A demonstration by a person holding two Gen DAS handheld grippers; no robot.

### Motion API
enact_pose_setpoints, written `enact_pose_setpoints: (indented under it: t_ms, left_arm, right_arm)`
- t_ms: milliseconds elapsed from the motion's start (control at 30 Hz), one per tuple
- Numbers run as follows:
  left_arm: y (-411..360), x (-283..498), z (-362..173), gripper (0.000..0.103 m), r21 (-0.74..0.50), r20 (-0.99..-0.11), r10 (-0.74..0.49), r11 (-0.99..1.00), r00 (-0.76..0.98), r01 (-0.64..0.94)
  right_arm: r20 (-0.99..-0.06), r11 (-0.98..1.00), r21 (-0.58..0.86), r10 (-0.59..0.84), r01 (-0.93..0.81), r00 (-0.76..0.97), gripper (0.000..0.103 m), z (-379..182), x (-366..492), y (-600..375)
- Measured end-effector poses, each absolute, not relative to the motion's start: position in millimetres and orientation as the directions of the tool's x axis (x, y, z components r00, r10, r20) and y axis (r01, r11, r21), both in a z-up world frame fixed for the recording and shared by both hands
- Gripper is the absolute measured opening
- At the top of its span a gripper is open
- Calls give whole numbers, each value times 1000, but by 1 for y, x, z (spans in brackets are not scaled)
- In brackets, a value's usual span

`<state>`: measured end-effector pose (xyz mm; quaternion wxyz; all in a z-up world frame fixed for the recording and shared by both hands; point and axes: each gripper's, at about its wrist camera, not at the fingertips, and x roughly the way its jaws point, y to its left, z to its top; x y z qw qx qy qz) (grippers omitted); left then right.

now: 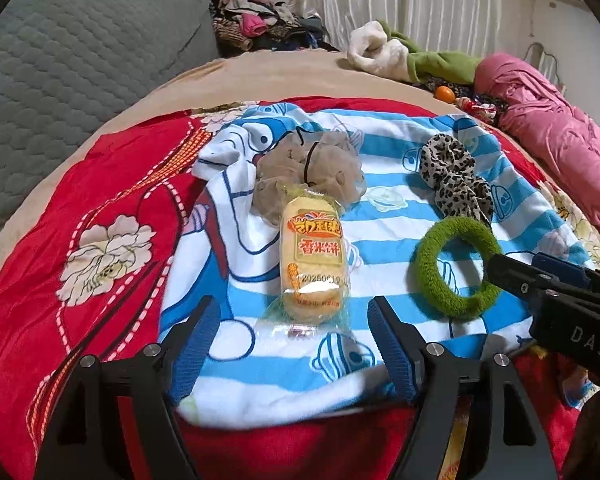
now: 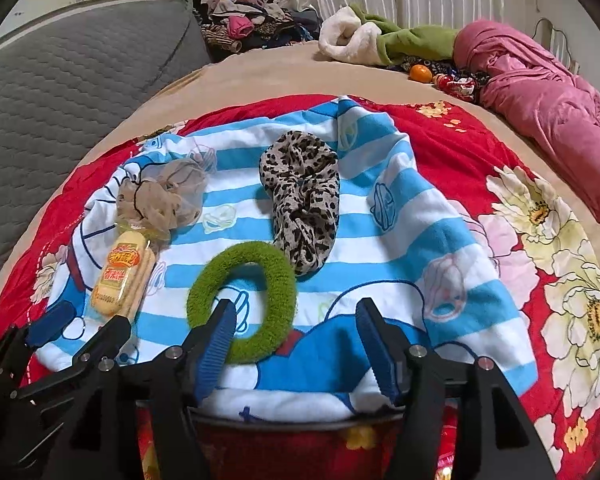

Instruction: Organize objects

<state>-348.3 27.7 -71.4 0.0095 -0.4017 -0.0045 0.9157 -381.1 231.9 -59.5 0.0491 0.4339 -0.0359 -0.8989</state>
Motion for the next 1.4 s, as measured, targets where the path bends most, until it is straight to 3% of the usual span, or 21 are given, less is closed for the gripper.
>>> enact_pose_setpoints:
  t_ms: [500,867,1033,1400]
  left_arm:
    - [17,-318,-50,82,-54,-735,15,-998,-678,37]
    - [13,-298,-48,82,-92,-754,39,-995,-655,46]
    - [16,-286,-45,91,-94,-751,48,-995,-658,35]
    - [22,-257,-29,93,-86,-743,60,-996,-667,5]
  right_arm:
    - [-781,-992,97,-128,84,-612,78,-45,-345,233]
    - [-774,-990,100,-138,96,-618,81,-33,-315,239]
    - [-763,-990,104,-141,95,-631,83,-25,-300,244]
    - [-730,-989,111,-151,103,-667,83,-2,-270,250]
